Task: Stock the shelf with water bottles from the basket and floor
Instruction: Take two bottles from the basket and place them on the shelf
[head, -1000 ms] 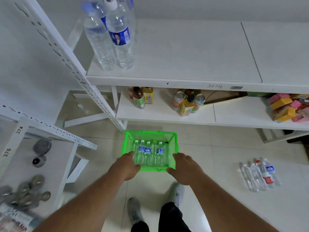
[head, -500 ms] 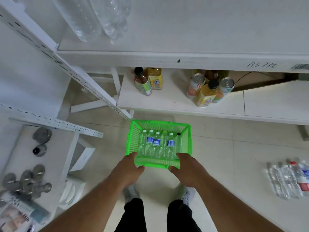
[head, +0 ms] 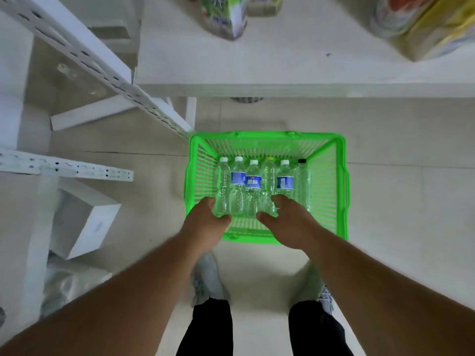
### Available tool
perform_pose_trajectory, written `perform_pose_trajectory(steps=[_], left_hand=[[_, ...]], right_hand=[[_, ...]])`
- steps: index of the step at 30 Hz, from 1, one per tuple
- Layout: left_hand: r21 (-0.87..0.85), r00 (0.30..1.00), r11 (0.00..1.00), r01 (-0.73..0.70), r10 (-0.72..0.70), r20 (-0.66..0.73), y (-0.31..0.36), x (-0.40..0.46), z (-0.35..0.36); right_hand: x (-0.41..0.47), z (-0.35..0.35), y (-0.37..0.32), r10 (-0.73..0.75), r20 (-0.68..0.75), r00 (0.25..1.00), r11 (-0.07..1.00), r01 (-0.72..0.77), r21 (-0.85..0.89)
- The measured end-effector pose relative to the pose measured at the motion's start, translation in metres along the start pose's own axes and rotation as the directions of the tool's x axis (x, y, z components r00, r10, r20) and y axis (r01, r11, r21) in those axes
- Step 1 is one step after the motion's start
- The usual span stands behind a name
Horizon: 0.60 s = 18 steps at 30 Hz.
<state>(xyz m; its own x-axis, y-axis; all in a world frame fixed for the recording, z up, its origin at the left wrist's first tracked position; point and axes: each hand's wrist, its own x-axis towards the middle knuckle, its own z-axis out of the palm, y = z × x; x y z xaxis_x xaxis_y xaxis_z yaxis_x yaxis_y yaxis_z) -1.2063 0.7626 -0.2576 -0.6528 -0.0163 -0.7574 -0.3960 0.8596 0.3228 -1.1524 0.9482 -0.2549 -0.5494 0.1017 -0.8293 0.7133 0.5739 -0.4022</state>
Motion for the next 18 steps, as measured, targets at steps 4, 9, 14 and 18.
perform_pose_trajectory(steps=[4, 9, 14, 18], left_hand=[[0.009, 1.000, 1.000, 0.005, -0.005, -0.024, -0.022, 0.058, 0.026], [0.016, 1.000, 1.000, 0.022, -0.022, 0.005, -0.038, 0.118, 0.053], [-0.013, 0.998, 0.998, 0.056, -0.055, 0.014, -0.043, 0.164, 0.076], [-0.042, 0.993, 0.993, 0.114, -0.115, -0.016, -0.049, 0.197, 0.094]], right_hand=[[0.065, 0.036, 0.003, 0.023, -0.022, 0.999, 0.997, -0.022, 0.076], [0.126, 0.056, 0.014, 0.100, -0.028, 0.995, 0.978, -0.093, 0.187], [0.168, 0.066, 0.022, 0.154, -0.061, 0.986, 0.960, -0.135, 0.244], [0.197, 0.074, 0.014, 0.127, -0.041, 0.991, 0.946, -0.109, 0.305]])
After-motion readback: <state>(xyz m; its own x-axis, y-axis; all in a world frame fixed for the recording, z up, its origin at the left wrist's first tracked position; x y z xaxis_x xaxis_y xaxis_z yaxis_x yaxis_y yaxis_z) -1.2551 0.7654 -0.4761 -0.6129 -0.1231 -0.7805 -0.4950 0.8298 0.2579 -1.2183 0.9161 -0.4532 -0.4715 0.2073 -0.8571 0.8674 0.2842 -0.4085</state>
